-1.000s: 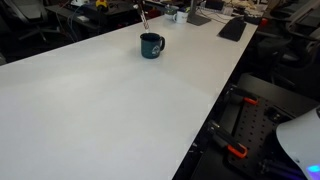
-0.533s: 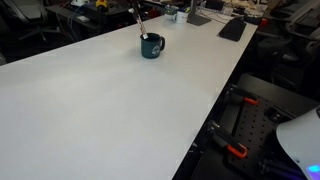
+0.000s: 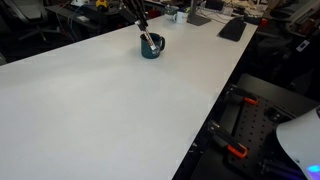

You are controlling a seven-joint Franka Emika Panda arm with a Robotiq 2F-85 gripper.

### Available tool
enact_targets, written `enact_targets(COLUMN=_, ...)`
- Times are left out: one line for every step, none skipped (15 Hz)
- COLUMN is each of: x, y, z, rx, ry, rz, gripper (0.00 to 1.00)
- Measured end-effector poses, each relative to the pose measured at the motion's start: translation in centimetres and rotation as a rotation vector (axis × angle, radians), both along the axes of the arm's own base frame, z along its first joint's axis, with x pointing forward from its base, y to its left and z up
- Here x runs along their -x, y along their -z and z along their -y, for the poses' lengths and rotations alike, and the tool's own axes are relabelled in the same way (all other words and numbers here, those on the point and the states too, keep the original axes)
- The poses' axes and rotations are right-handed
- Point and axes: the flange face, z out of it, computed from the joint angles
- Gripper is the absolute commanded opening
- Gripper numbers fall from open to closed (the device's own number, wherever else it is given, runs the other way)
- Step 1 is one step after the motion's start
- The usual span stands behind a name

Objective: Remove the marker from the cup

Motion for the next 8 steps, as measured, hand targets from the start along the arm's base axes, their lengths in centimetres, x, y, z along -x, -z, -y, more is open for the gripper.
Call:
enact_targets(x=0.8, y=0.8, z=0.0, rx=0.006, ry=-0.006, rz=-0.018, gripper=0.05)
enact_targets(x=1.6, y=1.8, z=0.1, rx=0.012, ry=-0.011, rz=-0.037, gripper=0.05)
enact_targets(x=2.2, y=2.7, z=0.2, rx=0.02, ry=-0.013, rz=-0.054, gripper=0.05)
enact_targets(x=2.9, y=3.6, z=0.4, rx=0.03, ry=-0.012, rz=-0.068, gripper=0.05)
enact_targets(x=3.5, y=4.3, z=0.6, rx=0.038, ry=-0.011, rz=-0.083, gripper=0.05)
enact_targets(x=4.0, y=5.0, z=0.8, rx=0.043, ry=-0.01, rz=-0.098, gripper=0.05)
enact_targets(x=4.5, y=5.6, z=1.1, rx=0.049, ry=-0.006, rz=-0.113, gripper=0.05)
enact_targets(x=4.9, y=6.2, z=1.3, rx=0.057, ry=0.002, rz=-0.124, gripper=0.05)
